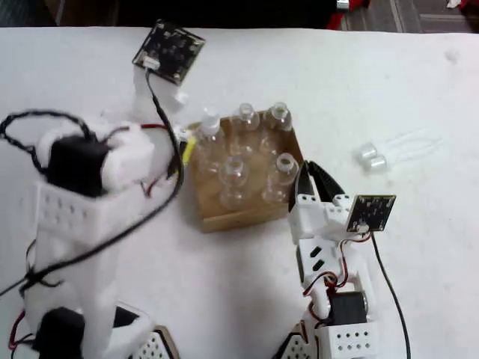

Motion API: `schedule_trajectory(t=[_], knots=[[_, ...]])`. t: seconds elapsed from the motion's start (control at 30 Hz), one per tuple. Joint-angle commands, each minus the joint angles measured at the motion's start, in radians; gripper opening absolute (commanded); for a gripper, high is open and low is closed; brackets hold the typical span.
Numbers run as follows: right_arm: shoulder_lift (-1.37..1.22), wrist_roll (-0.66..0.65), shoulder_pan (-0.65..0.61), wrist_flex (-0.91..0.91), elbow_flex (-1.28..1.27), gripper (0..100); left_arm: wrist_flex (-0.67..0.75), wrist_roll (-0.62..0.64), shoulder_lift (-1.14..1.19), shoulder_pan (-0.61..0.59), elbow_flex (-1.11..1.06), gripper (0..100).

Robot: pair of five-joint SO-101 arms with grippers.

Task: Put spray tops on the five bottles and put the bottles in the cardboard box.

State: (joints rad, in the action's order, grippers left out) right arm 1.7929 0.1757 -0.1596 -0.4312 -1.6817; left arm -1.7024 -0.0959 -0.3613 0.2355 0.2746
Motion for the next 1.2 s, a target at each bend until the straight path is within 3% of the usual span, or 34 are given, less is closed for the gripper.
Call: schedule_trajectory(t=[0.0, 0.1, 0.27, 0.37, 0.5, 0.7, 0.8, 1.0, 1.17], knots=[[0.008, -0.012, 0.008, 0.025, -0.008, 1.7, 0.161, 0.025, -0.104, 0.084, 0.046, 2], [0.008, -0.012, 0.008, 0.025, -0.008, 1.7, 0.255, 0.081, -0.122, 0.111, 0.046, 2], [0.008, -0.012, 0.008, 0.025, -0.008, 1.7, 0.37, 0.333, -0.122, 0.17, 0.046, 2], [0.008, -0.012, 0.01, 0.025, -0.008, 1.7, 0.489, 0.379, -0.12, 0.2, 0.04, 2], [0.008, -0.012, 0.025, 0.025, -0.008, 1.7, 0.753, 0.385, -0.12, 0.199, -0.107, 2], [0.008, -0.012, 0.027, 0.025, -0.008, 1.7, 1.298, 0.385, -0.13, 0.199, -0.494, 2], [0.008, -0.012, 0.028, 0.025, -0.008, 1.7, 1.499, 0.379, -0.122, 0.196, -0.583, 2], [0.008, -0.014, 0.028, 0.025, -0.008, 1.7, 1.653, 0.377, -0.07, 0.142, -0.617, 2], [0.008, -0.014, 0.028, 0.025, -0.008, 1.7, 1.671, 0.377, 0.09, 0.07, -0.528, 2]])
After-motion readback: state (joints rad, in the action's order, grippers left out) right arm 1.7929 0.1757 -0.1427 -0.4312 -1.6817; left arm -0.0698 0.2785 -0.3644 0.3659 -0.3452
